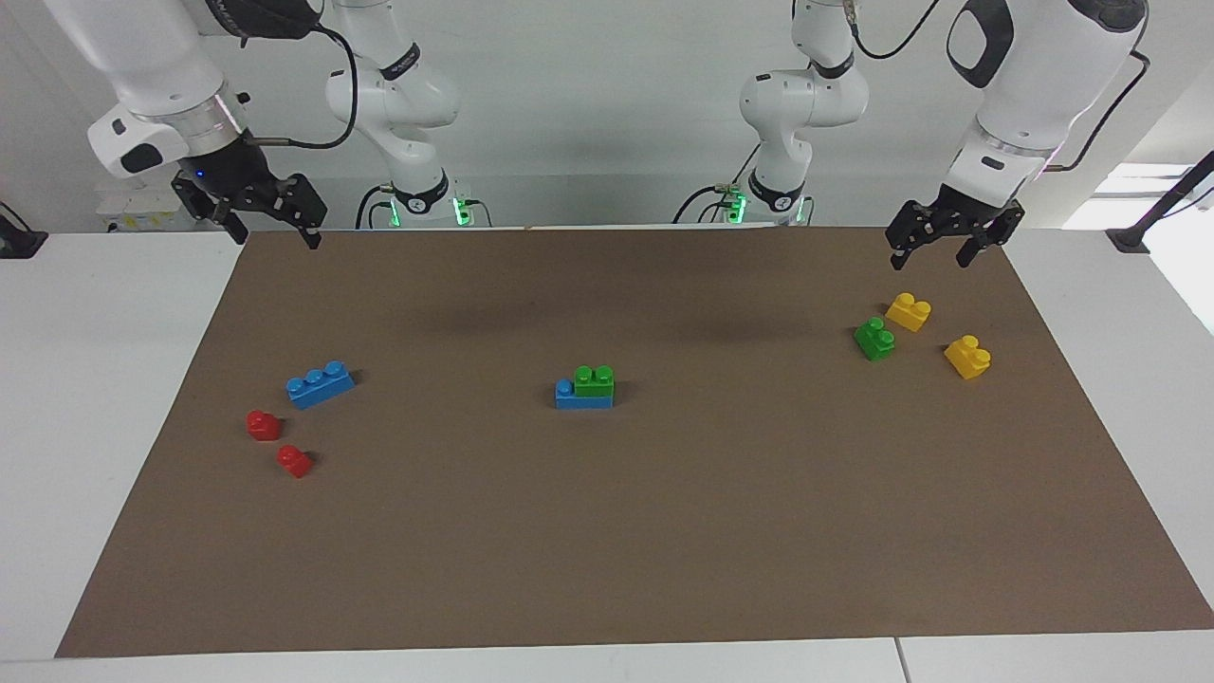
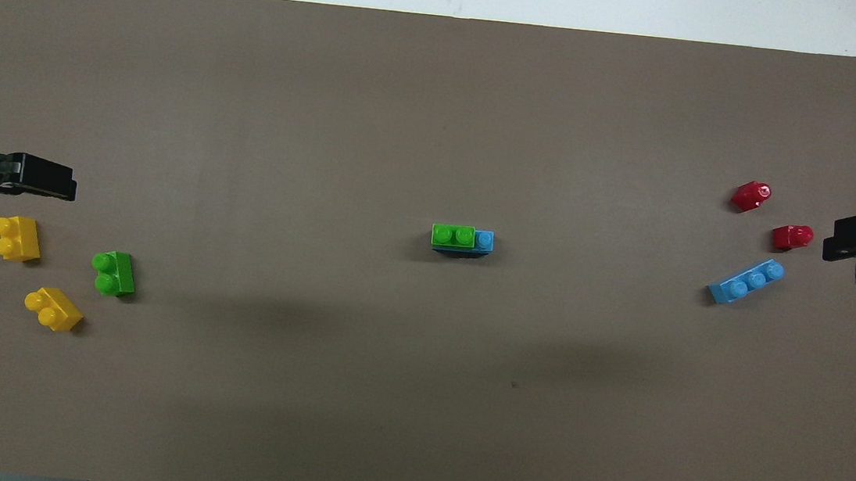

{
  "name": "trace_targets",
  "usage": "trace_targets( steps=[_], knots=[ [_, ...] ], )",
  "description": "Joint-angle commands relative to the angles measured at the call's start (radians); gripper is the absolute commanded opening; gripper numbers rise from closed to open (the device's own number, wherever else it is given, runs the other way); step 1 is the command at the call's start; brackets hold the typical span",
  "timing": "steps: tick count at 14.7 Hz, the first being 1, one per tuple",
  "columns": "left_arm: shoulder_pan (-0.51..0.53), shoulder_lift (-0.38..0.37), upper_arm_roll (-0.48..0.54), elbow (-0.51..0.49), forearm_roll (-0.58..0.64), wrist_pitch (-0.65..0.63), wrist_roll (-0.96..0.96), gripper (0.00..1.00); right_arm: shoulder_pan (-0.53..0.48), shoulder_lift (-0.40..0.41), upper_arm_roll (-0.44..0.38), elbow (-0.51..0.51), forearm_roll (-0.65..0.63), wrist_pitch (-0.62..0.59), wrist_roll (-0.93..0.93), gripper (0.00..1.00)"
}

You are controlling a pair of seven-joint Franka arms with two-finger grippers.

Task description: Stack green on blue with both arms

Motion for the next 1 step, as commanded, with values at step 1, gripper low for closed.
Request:
trace_targets(
  steps=[1],
  knots=[
    [-0.004, -0.018, 0.003, -0.011, -0.016, -0.01, 0.006, 1.0, -0.009, -0.011, 0.008, -0.011, -0.022, -0.008, -0.023, 1.0]
  ],
)
